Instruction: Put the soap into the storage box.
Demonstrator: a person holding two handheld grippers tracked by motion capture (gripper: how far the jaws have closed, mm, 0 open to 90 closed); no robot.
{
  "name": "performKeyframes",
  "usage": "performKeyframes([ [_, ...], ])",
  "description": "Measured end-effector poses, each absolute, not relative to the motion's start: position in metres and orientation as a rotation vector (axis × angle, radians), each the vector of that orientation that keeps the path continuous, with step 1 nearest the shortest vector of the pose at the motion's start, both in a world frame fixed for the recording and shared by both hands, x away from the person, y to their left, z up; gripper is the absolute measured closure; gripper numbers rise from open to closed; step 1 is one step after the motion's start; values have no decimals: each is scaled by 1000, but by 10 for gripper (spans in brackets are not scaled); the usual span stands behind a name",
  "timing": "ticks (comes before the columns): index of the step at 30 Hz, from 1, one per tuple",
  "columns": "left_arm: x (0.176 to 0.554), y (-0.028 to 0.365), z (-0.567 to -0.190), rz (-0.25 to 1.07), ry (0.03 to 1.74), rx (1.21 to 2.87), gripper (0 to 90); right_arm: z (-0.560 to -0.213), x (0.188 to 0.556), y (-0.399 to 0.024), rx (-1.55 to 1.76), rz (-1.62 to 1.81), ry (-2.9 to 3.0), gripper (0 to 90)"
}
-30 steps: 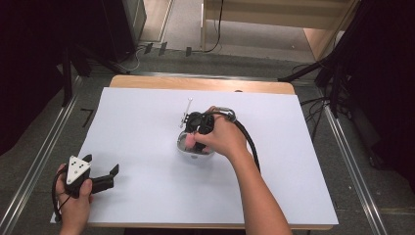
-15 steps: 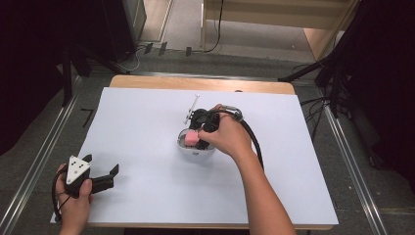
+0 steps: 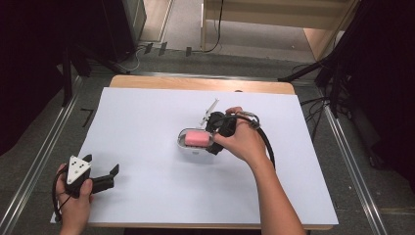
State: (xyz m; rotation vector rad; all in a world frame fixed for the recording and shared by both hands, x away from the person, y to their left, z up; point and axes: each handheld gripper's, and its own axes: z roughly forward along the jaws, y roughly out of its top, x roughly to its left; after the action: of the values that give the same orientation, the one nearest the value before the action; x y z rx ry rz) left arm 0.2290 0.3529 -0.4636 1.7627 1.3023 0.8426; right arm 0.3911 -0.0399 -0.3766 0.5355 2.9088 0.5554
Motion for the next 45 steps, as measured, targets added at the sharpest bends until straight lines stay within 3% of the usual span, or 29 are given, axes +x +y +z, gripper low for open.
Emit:
performKeyframes([
  [45,229,352,-464,853,1303,1779,36,-413,366,-129,768,644,2826,111],
])
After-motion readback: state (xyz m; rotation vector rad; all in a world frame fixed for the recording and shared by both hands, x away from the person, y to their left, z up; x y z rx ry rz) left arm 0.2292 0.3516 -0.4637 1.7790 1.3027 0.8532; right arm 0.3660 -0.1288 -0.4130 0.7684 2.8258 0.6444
